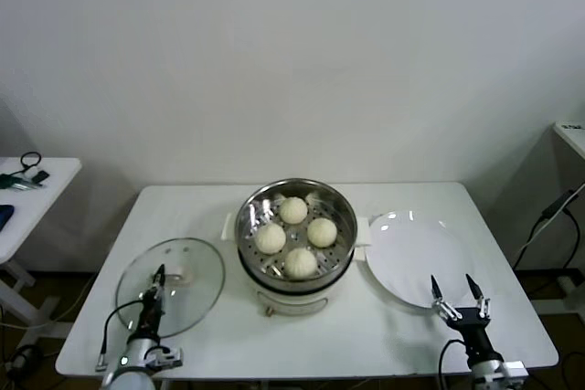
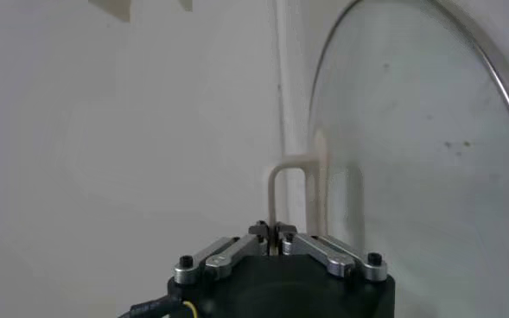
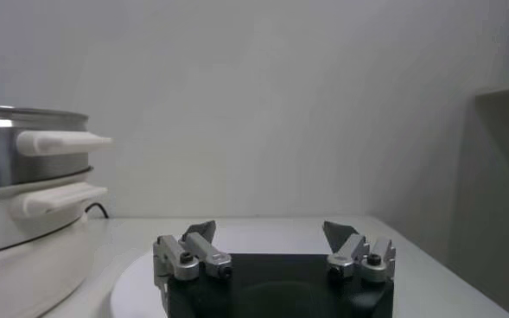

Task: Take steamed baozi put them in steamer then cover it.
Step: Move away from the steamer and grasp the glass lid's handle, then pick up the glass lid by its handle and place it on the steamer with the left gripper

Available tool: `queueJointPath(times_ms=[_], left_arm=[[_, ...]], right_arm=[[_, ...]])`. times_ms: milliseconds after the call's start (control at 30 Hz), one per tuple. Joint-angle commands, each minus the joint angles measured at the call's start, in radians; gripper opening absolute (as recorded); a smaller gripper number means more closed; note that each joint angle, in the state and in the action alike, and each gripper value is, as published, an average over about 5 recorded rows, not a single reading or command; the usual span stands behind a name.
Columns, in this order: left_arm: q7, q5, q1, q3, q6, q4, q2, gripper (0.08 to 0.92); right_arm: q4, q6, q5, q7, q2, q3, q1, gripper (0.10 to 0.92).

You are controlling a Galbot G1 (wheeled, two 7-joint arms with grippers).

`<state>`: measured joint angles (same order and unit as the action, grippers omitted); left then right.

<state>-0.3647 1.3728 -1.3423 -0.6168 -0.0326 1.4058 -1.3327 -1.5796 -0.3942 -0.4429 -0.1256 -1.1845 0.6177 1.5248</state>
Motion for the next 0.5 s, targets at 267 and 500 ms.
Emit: queueJointPath(times_ms=[267, 500], left_arm=[[0.068, -0.125, -0.038, -0.006, -0.019, 0.183, 0.031, 0.138], [0.23, -0.346, -0.099, -0.054, -0.114, 0.456, 0.169, 0.138]], right_arm=[[-0.02, 0.023, 0.029, 0.025, -0.003, 0.02, -0.002, 0.823], [-0.031, 0.078, 0.092, 0.06, -0.011, 0.037, -0.013, 0.823]])
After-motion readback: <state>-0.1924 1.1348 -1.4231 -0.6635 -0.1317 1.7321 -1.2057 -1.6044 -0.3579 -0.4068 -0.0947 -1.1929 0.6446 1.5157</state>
